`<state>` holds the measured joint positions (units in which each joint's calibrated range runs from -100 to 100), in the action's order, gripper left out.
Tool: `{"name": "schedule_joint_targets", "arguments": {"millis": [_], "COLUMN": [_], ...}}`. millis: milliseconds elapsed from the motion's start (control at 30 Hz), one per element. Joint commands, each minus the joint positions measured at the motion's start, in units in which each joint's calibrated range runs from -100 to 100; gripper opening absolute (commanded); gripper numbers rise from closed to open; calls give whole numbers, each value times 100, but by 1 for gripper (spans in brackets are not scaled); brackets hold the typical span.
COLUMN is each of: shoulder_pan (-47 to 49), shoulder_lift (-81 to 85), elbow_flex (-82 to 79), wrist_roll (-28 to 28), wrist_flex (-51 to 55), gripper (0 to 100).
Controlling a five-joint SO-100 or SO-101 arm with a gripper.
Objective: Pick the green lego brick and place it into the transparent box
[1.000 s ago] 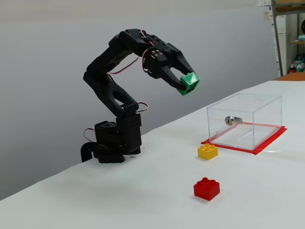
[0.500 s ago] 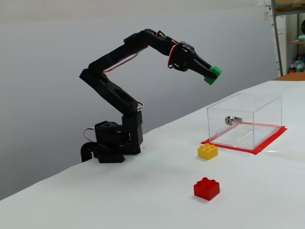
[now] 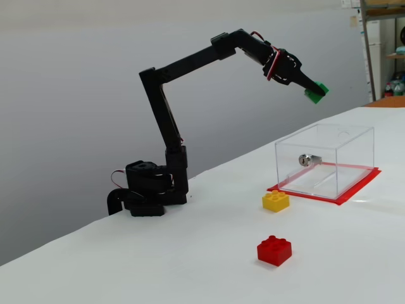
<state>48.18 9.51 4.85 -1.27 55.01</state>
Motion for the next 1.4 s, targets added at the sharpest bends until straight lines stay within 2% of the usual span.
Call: {"name": "schedule_joint_targets", "arguments": {"millis": [0,333,600,667,767,867,1367], "shoulder_pan": [191,760,842,842,842,842,775], "shoulder_lift": [-396,-1210,-1278,-1278,-1278,-1278,-1270], "elbow_flex": [663,961,880,871,862,862,871], "wrist_roll": [23,23,23,23,23,23,23], "wrist_flex": [-10,-10,-10,-10,-10,-62,-18], "gripper": [6,6,8,13,26,31,28]}}
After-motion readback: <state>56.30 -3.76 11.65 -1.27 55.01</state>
